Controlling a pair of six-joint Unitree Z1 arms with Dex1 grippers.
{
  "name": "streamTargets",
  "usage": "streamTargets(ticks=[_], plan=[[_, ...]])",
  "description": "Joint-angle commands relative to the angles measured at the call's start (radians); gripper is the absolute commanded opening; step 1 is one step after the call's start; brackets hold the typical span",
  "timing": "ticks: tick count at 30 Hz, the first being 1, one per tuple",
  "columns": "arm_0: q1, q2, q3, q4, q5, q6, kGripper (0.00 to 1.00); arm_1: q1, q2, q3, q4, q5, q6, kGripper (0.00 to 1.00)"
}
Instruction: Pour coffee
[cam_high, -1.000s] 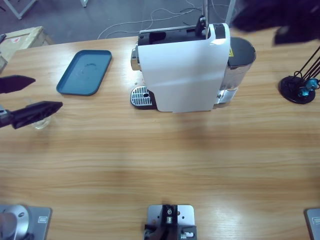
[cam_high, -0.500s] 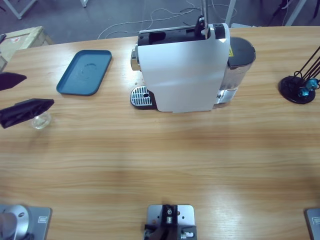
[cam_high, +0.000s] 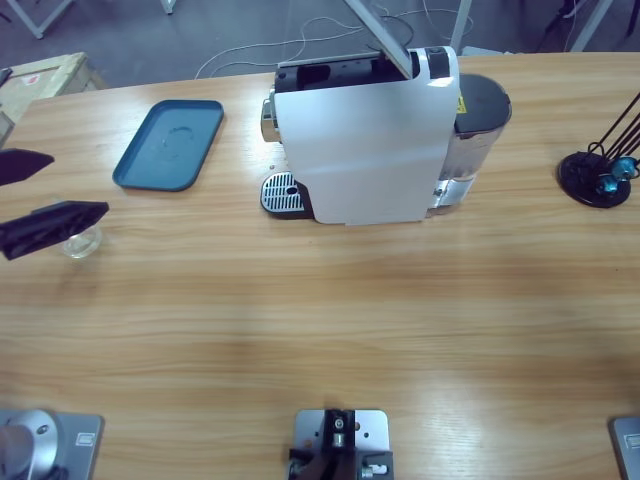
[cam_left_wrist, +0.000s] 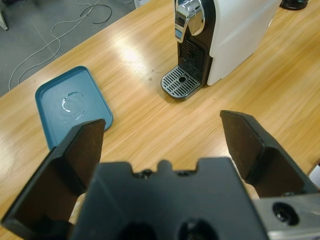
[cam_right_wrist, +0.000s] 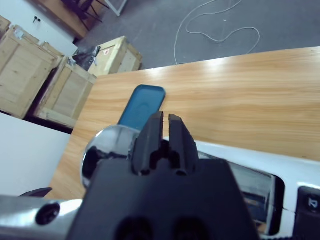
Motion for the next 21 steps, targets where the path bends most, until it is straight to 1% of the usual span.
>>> streamTargets(ticks=[1,4,9,15,21], plan=[[-0.003,-0.017,0.005,0.021,0.014,-0.026,0.987,0.116,0.178,-0.003,0.04,0.014,-0.021,0.0],[-0.003,-0.02,-0.002,0.028,0.018,-0.023,0.987,0.159,0.205,0.011,0.04,0.002,-0.019,0.0],[-0.003,-0.022,-0.002,0.038,0.021,-0.021,0.987,0.166,0.234,0.018,0.042,-0.001,-0.019,0.0],[-0.003,-0.055,0.003,0.073,0.028,-0.022,0.987,0.115,0.264,0.004,0.106,-0.01,-0.025,0.0],[-0.003,-0.055,0.005,0.076,0.031,-0.023,0.987,0.112,0.316,-0.026,0.194,-0.013,-0.028,0.0]])
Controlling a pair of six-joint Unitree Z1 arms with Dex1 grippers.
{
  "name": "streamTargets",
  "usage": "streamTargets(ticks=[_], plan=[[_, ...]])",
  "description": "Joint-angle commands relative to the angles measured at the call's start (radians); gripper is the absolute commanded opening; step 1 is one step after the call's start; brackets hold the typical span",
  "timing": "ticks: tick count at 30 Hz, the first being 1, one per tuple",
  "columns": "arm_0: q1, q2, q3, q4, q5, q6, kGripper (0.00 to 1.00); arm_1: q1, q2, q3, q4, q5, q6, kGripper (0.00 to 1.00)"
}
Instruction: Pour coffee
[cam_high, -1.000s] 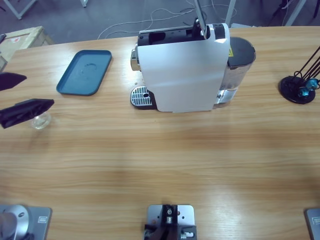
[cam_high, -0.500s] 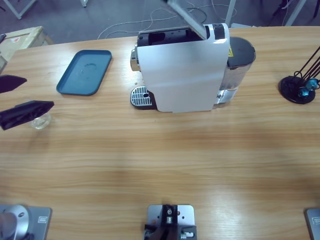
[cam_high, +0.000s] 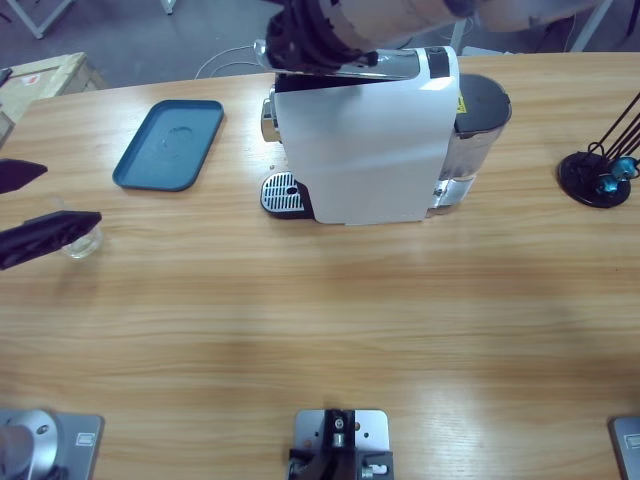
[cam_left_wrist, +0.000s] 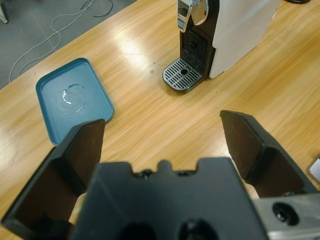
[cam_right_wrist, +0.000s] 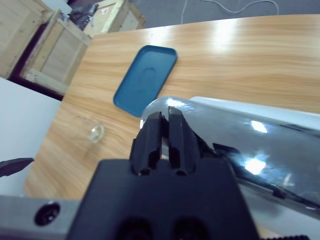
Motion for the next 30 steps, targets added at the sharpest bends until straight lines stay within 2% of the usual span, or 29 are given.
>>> streamTargets(ticks=[1,10,13,14,15,16,19,23,26,30], plan=[[-0.003,-0.03,0.009,0.023,0.018,-0.014,0.987,-0.001,0.213,0.021,0.138,-0.003,-0.017,0.0],[-0.003,-0.025,0.007,0.022,0.023,-0.021,0.987,-0.001,0.224,0.025,0.166,-0.023,-0.018,0.0],[0.011,-0.031,0.002,0.033,0.112,-0.101,0.987,-0.001,0.148,0.017,0.145,-0.066,-0.133,0.0],[0.028,-0.037,-0.008,0.06,0.167,-0.135,0.987,-0.001,0.09,0.003,0.16,-0.073,-0.193,0.175],[0.048,-0.048,-0.032,0.107,0.248,-0.17,0.987,0.001,0.032,-0.007,0.194,-0.09,-0.223,0.856],[0.06,-0.052,-0.059,0.15,0.322,-0.198,0.987,0.013,-0.034,-0.012,0.228,-0.104,-0.268,0.999],[0.132,-0.05,-0.115,0.224,0.446,-0.278,0.982,0.07,-0.228,0.0,0.352,-0.185,-0.348,1.0],[0.258,-0.01,-0.07,0.228,0.443,-0.378,0.991,0.157,-0.407,0.106,0.487,-0.292,-0.325,1.0],[0.37,0.045,-0.011,0.225,0.443,-0.438,0.991,0.2,-0.495,0.206,0.512,-0.318,-0.268,1.0],[0.387,0.159,0.007,0.187,0.426,-0.502,0.991,0.211,-0.552,0.248,0.546,-0.324,-0.239,1.0]])
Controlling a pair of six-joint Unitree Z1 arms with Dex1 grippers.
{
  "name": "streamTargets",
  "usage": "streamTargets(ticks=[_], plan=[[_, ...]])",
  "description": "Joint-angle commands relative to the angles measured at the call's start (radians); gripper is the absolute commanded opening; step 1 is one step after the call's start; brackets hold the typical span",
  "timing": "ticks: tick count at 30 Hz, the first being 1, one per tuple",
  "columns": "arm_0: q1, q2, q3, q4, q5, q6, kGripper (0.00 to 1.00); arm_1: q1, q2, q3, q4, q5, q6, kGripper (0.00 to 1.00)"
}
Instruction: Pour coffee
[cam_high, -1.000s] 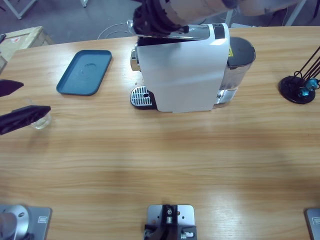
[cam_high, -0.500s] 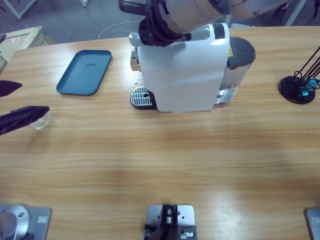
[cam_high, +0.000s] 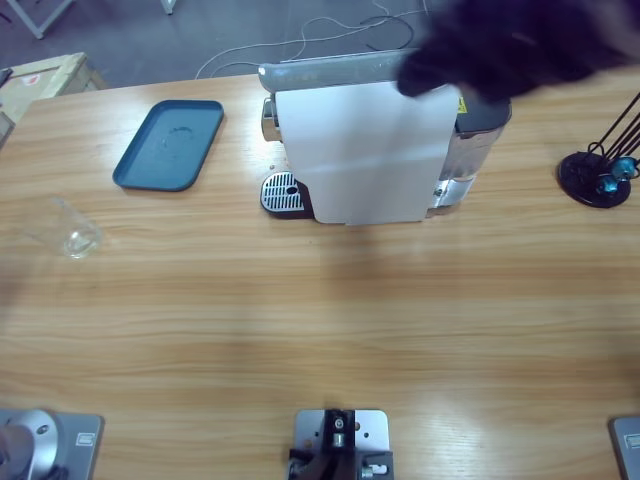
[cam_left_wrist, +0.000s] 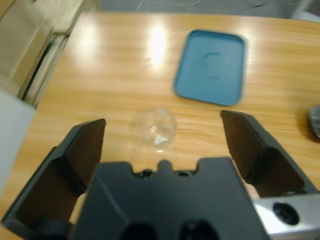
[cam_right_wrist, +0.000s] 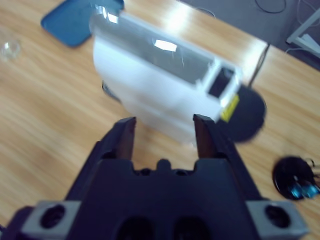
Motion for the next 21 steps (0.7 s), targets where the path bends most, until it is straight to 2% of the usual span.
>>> streamTargets(ticks=[1,4,8,21], plan=[[0.102,0.2,0.075,-0.029,-0.003,-0.131,0.991,0.056,-0.187,0.122,0.081,-0.049,0.072,1.0],[0.102,0.305,0.087,-0.048,-0.002,-0.206,0.991,0.056,-0.188,0.121,0.089,-0.055,0.084,1.0],[0.099,0.415,0.101,-0.116,-0.004,-0.203,0.991,0.056,-0.193,0.121,0.115,-0.059,0.087,1.0],[0.095,0.544,0.128,-0.226,0.027,-0.214,0.996,0.056,-0.151,0.125,0.117,-0.06,0.118,1.0]])
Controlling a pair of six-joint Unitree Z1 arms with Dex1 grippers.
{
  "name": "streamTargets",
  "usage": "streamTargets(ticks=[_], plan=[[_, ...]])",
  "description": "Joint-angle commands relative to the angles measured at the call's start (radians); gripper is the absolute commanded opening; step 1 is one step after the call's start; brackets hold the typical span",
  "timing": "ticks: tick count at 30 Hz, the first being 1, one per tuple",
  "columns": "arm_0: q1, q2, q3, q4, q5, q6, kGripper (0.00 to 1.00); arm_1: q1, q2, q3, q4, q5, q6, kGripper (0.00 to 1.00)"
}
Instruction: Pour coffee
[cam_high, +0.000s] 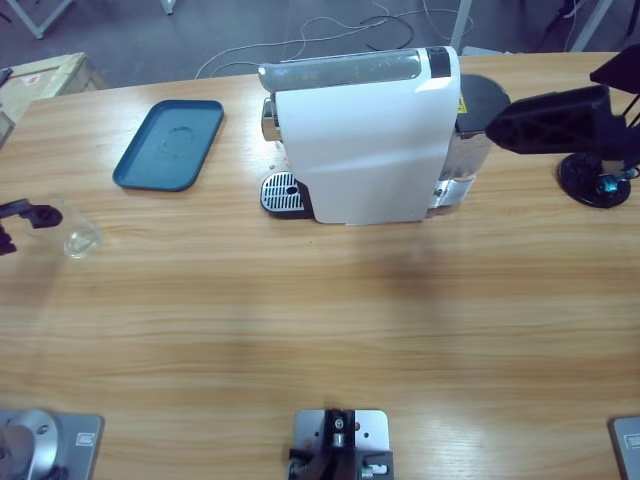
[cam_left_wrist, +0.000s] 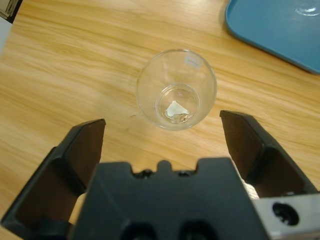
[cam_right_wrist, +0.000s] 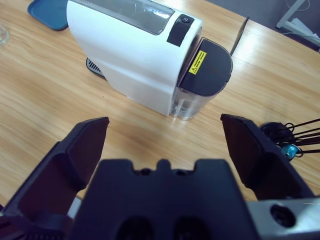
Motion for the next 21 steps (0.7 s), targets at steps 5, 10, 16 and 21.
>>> streamTargets(ticks=[5,10,16,21], plan=[[0.005,0.167,0.026,-0.11,0.044,-0.039,0.996,0.014,0.021,0.033,0.007,-0.011,0.036,1.0],[0.005,0.224,0.031,-0.144,0.044,-0.04,0.996,0.014,0.03,0.027,0.007,-0.01,0.038,1.0],[0.005,0.269,0.046,-0.189,0.055,-0.065,0.996,0.014,0.035,0.028,0.007,-0.005,0.04,1.0],[0.005,0.306,0.052,-0.218,0.077,-0.072,0.991,0.014,0.036,0.03,0.007,-0.002,0.041,1.0]])
